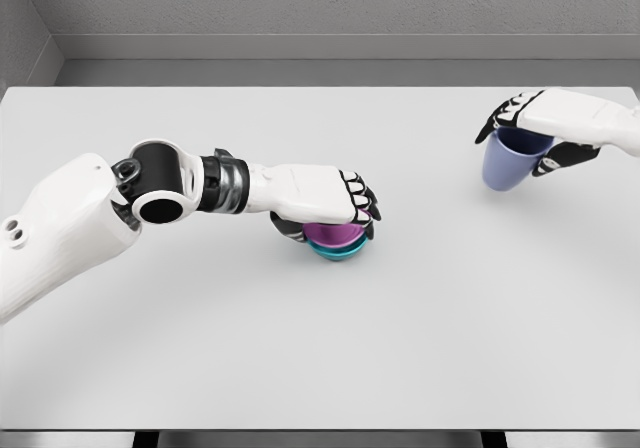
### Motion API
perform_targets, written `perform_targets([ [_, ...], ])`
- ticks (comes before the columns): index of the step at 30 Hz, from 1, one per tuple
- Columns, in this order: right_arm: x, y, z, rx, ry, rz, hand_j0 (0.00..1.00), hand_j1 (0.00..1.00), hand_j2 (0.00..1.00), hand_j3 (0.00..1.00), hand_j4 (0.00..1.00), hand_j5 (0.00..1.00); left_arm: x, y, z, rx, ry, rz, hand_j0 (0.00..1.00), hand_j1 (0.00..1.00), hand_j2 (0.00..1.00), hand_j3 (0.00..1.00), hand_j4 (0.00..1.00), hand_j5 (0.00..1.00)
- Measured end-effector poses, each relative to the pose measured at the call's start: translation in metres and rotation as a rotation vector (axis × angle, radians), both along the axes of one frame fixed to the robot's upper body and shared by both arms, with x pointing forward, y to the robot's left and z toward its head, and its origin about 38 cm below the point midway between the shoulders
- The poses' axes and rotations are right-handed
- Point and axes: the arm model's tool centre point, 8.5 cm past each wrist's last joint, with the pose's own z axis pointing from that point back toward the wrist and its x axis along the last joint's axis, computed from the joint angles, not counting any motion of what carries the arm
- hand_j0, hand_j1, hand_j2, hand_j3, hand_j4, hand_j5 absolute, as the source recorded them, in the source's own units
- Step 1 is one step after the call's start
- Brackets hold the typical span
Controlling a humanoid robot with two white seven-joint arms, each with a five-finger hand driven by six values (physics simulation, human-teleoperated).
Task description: Stacking bowl and cup with both arms
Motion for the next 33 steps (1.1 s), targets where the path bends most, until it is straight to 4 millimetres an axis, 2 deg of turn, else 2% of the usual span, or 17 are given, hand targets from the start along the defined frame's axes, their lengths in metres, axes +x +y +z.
perform_targets([
  [14,-0.003,0.017,0.011,0.007,-0.029,0.053,0.69,0.69,0.69,0.69,0.69,0.69,0.000,0.001,0.007,-0.005,-0.012,-0.007,1.00,1.00,1.00,1.00,1.00,1.00],
  [17,-0.004,0.020,0.012,0.008,-0.032,0.060,0.69,0.69,0.69,0.69,0.69,0.69,-0.003,0.010,0.013,0.001,-0.029,-0.008,1.00,1.00,1.00,1.00,1.00,1.00],
  [19,-0.004,0.021,0.012,0.010,-0.032,0.063,0.69,0.69,0.69,0.69,0.69,0.69,-0.005,0.026,0.027,-0.009,-0.056,0.004,1.00,1.00,1.00,1.00,1.00,1.00],
  [22,-0.004,0.025,0.016,0.014,-0.043,0.073,0.69,0.69,0.69,0.69,0.69,0.69,-0.007,0.064,0.052,-0.029,-0.073,0.041,1.00,1.00,1.00,1.00,1.00,1.00],
  [25,-0.005,0.031,0.019,0.017,-0.053,0.090,0.69,0.69,0.69,0.69,0.69,0.69,-0.012,0.099,0.085,-0.078,-0.106,0.045,1.00,1.00,1.00,1.00,1.00,1.00],
  [30,-0.007,0.047,0.020,0.033,-0.063,0.133,0.70,0.70,0.70,0.70,0.70,0.70,-0.040,0.177,0.046,-0.244,0.090,0.201,1.00,1.00,1.00,1.00,1.00,1.00],
  [31,-0.008,0.051,0.021,0.036,-0.066,0.143,0.70,0.70,0.70,0.70,0.70,0.70,-0.042,0.191,0.051,-0.282,0.083,0.236,1.00,1.00,1.00,1.00,1.00,1.00],
  [33,-0.009,0.057,0.022,0.042,-0.072,0.161,0.70,0.70,0.70,0.70,0.70,0.70,-0.038,0.208,0.085,-0.448,-0.026,0.281,1.00,1.00,1.00,1.00,1.00,1.00],
])
